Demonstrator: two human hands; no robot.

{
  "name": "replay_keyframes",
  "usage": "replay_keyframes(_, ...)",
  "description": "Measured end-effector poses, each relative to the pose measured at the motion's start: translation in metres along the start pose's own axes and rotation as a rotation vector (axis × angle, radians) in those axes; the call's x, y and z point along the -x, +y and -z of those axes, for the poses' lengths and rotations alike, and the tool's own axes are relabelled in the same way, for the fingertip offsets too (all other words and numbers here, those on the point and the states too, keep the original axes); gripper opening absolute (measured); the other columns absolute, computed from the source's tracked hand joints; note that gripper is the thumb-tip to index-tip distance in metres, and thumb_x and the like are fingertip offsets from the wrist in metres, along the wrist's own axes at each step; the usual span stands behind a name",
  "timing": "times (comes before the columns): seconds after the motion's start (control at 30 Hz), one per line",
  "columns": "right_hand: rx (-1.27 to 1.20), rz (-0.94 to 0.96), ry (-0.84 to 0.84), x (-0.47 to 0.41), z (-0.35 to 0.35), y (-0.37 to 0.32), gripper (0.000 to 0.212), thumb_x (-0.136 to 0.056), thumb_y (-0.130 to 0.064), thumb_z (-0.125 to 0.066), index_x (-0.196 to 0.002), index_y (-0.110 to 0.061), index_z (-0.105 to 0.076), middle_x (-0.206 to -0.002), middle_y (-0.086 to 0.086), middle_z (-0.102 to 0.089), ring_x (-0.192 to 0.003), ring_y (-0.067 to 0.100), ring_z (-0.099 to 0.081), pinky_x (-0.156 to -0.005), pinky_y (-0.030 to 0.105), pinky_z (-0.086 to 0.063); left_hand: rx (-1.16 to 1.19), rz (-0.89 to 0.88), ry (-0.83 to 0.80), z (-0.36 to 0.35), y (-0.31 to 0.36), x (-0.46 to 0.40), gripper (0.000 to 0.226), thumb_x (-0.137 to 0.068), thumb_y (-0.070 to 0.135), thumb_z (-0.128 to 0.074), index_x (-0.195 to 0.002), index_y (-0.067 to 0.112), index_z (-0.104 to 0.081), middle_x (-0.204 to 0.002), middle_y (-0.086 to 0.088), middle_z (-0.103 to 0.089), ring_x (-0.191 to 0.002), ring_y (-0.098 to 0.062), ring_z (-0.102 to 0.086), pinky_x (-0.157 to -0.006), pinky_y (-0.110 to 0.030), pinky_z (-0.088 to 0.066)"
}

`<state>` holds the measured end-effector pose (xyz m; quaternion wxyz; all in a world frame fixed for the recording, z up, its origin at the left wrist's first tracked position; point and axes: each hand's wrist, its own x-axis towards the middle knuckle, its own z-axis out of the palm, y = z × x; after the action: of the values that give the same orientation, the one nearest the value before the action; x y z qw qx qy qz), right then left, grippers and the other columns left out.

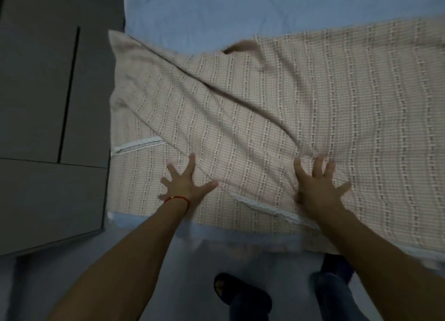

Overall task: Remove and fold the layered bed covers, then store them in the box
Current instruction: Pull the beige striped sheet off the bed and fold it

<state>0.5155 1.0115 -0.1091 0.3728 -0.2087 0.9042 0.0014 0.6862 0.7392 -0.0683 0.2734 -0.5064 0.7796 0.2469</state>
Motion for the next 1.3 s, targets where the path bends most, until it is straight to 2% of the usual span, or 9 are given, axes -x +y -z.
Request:
replay_keyframes(0.23,0.081,-0.088,-0.019,-0.005,-0.005,-0.012,0.094,-0.098,-0.035,-0.059,-0.157,-0.040,0.015,-0.163,0.020,0.020,-0.149,0.046,0.019,-0.105,0.084,-0.012,-0.089,-0.128,-0.233,0.015,-0.015,-0.042,0.120,-0.065,0.078,-0.071,-0.144,0.063,0.018,-0.163,-0.026,0.017,-0.146,-0.055,0.017,-0.114,-0.074,-0.003)
replay_keyframes(0.47,0.137,-0.147,-0.067,-0.003,0.001,-0.025,0.092,-0.098,-0.041,-0.058,-0.158,-0.038,0.012,-0.161,0.022,0.021,-0.148,0.048,0.021,-0.105,0.085,-0.010,-0.244,-0.292,-0.411,0.035,-0.022,-0.067,0.127,-0.074,0.063,-0.075,-0.150,0.045,0.025,-0.167,-0.013,-0.013,-0.147,-0.052,0.013,-0.120,-0.065,-0.006)
replay_keyframes(0.67,0.100,-0.208,-0.050,-0.003,-0.001,-0.025,0.090,-0.097,-0.040,-0.061,-0.158,-0.043,0.006,-0.164,0.016,0.017,-0.150,0.042,0.021,-0.103,0.087,-0.008,-0.311,-0.479,-0.495,0.065,-0.019,-0.079,0.119,-0.081,0.054,-0.076,-0.159,0.028,0.010,-0.164,-0.007,-0.026,-0.151,-0.028,-0.023,-0.120,-0.032,-0.020)
replay_keyframes(0.8,0.104,-0.304,-0.020,0.000,-0.008,-0.033,0.089,-0.098,-0.049,-0.057,-0.154,-0.047,0.012,-0.165,0.012,0.021,-0.150,0.042,0.022,-0.104,0.086,-0.009,-0.337,-0.566,-0.567,0.070,-0.022,-0.087,0.122,-0.080,0.055,-0.076,-0.159,0.027,0.012,-0.163,-0.008,-0.029,-0.148,-0.027,-0.030,-0.120,-0.034,-0.028)
replay_keyframes(0.9,0.027,-0.372,0.031,0.004,-0.001,-0.048,0.086,-0.096,-0.047,-0.059,-0.155,-0.046,0.002,-0.166,0.011,0.017,-0.150,0.045,0.018,-0.106,0.085,-0.010,0.010,-0.496,-0.569,0.067,-0.030,-0.074,0.121,-0.073,0.054,-0.082,-0.159,0.032,0.000,-0.156,0.001,-0.038,-0.142,-0.022,-0.039,-0.119,-0.037,-0.032)
replay_keyframes(1.0,-0.133,-0.483,0.230,0.020,0.001,-0.093,0.061,-0.099,-0.024,-0.051,-0.153,-0.033,-0.024,-0.165,0.020,-0.006,-0.150,0.049,0.003,-0.111,0.079,-0.008,0.474,-0.380,-0.553,0.073,-0.054,-0.063,0.085,-0.076,0.038,-0.081,-0.151,0.033,-0.040,-0.137,0.009,-0.058,-0.122,-0.013,-0.058,-0.109,-0.036,-0.046)
replay_keyframes(1.13,-0.572,-0.017,0.850,0.058,-0.020,-0.229,0.032,-0.091,-0.011,-0.054,-0.119,-0.002,-0.067,-0.111,0.022,-0.068,-0.107,0.037,-0.060,-0.101,0.049,-0.045,1.084,0.178,-0.496,0.106,-0.107,-0.078,0.013,-0.092,0.021,-0.067,-0.090,0.009,-0.063,-0.084,-0.016,-0.056,-0.067,-0.016,-0.061,-0.089,-0.041,-0.058)
replay_keyframes(1.23,-1.057,0.072,0.497,0.054,-0.042,-0.342,0.021,-0.097,-0.020,-0.061,-0.113,-0.015,-0.073,-0.094,0.004,-0.076,-0.083,0.012,-0.068,-0.080,0.020,-0.053,1.511,0.403,-0.467,0.144,-0.128,-0.113,0.032,-0.098,0.034,-0.061,-0.091,0.004,-0.058,-0.094,-0.018,-0.056,-0.088,-0.025,-0.060,-0.104,-0.044,-0.049)
replay_keyframes(1.3,-1.320,-0.062,0.283,0.027,-0.051,-0.394,0.026,-0.096,-0.026,-0.064,-0.118,-0.014,-0.071,-0.100,0.002,-0.076,-0.089,0.013,-0.071,-0.085,0.025,-0.058,1.620,0.429,-0.397,0.161,-0.130,-0.138,0.045,-0.099,0.040,-0.058,-0.113,-0.002,-0.057,-0.116,-0.018,-0.059,-0.115,-0.030,-0.058,-0.108,-0.041,-0.047)
